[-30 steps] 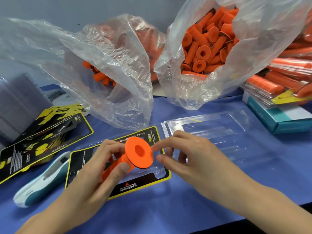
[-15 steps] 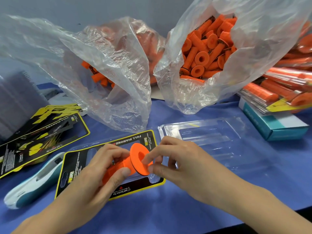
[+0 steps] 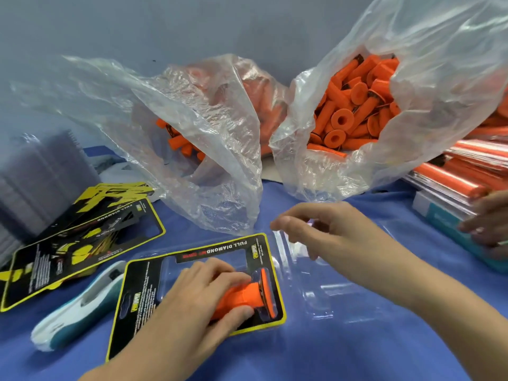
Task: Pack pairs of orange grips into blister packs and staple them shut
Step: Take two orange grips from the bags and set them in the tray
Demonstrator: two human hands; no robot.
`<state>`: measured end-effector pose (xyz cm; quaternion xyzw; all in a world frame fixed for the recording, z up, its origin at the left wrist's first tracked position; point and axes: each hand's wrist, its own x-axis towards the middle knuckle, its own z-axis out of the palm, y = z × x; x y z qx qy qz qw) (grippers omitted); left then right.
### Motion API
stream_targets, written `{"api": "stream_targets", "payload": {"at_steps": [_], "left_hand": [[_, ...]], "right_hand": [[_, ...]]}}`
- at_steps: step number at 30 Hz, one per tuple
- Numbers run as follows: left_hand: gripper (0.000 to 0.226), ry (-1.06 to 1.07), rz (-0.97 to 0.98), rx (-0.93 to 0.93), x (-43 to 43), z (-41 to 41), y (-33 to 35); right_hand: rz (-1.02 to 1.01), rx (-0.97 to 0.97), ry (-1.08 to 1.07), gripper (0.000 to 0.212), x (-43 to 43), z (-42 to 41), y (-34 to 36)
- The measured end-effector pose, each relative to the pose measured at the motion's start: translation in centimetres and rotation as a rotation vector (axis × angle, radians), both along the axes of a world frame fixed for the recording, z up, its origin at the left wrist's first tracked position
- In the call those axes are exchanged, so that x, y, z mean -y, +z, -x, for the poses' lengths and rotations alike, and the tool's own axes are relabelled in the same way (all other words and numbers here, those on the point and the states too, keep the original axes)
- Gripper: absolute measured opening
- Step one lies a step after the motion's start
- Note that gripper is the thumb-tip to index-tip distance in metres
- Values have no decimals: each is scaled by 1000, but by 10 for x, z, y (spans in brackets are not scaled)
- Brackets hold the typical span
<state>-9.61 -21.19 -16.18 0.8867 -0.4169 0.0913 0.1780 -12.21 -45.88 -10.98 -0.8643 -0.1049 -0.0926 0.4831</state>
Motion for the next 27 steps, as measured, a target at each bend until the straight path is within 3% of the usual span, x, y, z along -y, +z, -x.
{"api": "stream_targets", "payload": {"at_steps": [3,9,13,15,18,21,25,27], "left_hand": [[35,-13,18,66,1,-3,14],[19,56,321,-1,32,-59,68],[16,-37,274,-92,98,-112,80],[19,-74,235,-183,136,-135,76],[18,-147,216,-279,182,-153,64],[18,-218,162,-258,206,-157,53],[20,-252,140,-293,211,-160,48],[17,-254,198,-333,205,-159,50]], "right_hand": [[-3,18,-87,19,0,-28,5],[74,39,-421,26,43,-111,3],[195,22,-721,30,96,-179,-4],[301,-98,-780,33,121,-210,-15],[506,-334,-767,35,146,-242,-35],[564,-433,-683,32,158,-263,-38],[362,-644,-544,45,168,-267,-30],[366,-623,-494,40,171,-261,-28]]}}
